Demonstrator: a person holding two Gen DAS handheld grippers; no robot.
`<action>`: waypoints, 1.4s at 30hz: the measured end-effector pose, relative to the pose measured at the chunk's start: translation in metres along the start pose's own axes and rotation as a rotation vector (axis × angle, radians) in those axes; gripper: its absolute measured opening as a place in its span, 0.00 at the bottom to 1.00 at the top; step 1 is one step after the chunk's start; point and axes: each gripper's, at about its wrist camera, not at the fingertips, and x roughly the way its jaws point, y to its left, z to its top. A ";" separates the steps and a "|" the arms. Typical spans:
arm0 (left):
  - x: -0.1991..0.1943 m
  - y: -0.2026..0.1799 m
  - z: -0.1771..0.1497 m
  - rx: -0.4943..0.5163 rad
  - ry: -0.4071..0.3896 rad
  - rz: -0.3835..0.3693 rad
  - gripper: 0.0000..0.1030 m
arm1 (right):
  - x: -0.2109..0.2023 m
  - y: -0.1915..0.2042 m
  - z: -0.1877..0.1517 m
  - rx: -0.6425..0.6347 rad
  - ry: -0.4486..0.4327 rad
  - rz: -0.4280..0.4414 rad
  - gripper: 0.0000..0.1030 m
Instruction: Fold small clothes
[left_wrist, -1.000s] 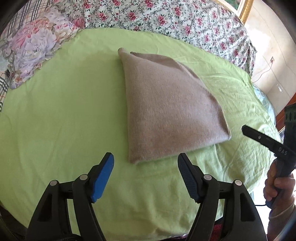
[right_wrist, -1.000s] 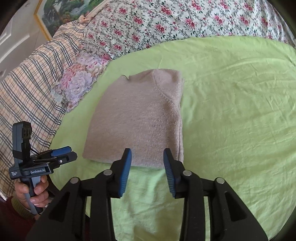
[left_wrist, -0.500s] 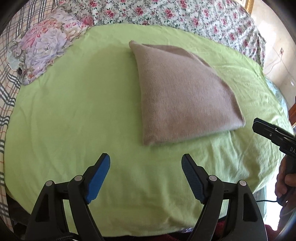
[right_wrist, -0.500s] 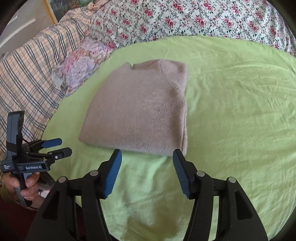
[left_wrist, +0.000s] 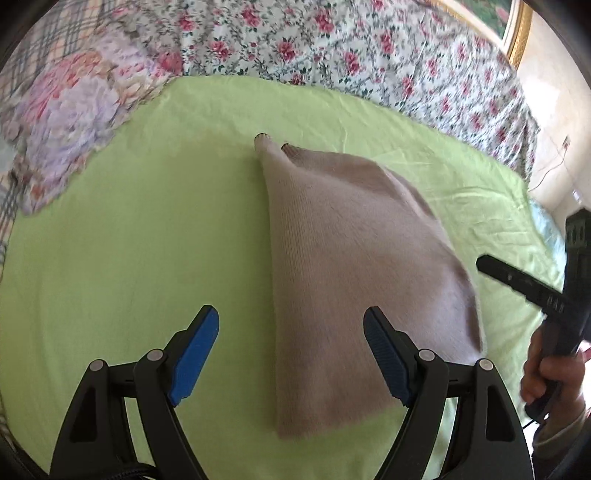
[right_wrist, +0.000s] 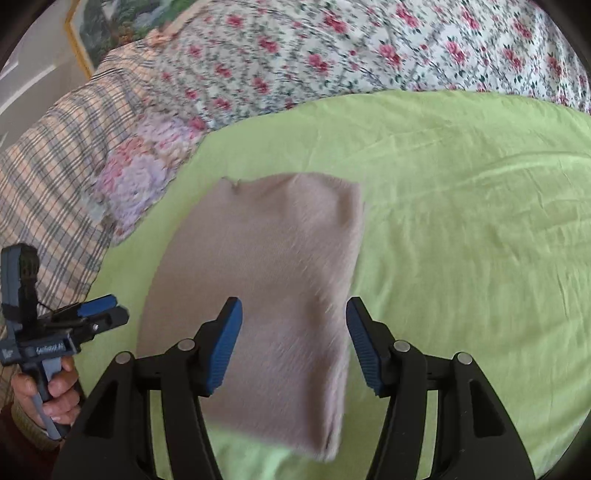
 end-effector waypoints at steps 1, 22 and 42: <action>0.007 -0.001 0.008 -0.002 0.028 0.012 0.79 | 0.009 -0.009 0.008 0.030 0.020 0.003 0.58; 0.076 0.025 0.062 -0.049 0.098 -0.021 0.83 | 0.098 -0.061 0.046 0.190 0.081 -0.058 0.08; -0.009 0.010 -0.062 -0.025 0.050 0.065 0.83 | -0.038 0.036 -0.066 0.020 0.005 0.034 0.66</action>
